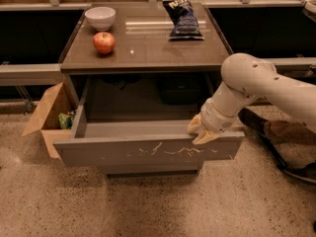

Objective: Open top drawer

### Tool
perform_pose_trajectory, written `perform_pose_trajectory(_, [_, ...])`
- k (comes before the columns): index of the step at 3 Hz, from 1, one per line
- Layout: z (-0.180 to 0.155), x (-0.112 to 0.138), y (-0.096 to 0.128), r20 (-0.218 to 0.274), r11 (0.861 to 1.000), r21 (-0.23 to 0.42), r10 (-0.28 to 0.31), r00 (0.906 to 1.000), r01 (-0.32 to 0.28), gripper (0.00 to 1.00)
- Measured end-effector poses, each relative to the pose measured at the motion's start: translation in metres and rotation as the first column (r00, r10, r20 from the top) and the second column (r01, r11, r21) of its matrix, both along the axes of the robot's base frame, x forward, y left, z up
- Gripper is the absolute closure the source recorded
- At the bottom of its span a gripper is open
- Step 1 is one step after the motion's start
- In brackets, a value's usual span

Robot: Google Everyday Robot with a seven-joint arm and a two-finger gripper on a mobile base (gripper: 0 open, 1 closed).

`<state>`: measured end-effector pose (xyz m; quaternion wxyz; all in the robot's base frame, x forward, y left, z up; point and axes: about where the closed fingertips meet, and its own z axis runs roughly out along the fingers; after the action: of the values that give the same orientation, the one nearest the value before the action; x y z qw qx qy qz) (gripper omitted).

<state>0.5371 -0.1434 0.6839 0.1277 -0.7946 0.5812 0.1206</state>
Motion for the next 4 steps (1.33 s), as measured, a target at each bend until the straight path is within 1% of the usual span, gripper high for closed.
perform_pose_trajectory(1, [0.000, -0.003, 0.000, -0.002, 1.000, 0.029, -0.001, 1.0000, 0.001, 0.91])
perform_pose_trajectory(2, [0.005, -0.003, -0.001, 0.004, 0.999, 0.052, -0.008, 1.0000, 0.008, 0.67])
perform_pose_trajectory(3, [0.007, -0.003, -0.002, 0.006, 0.998, 0.058, -0.013, 0.9999, 0.013, 0.44])
perform_pose_trajectory(4, [0.026, 0.004, -0.012, 0.030, 0.997, 0.075, -0.028, 0.9992, 0.026, 0.21])
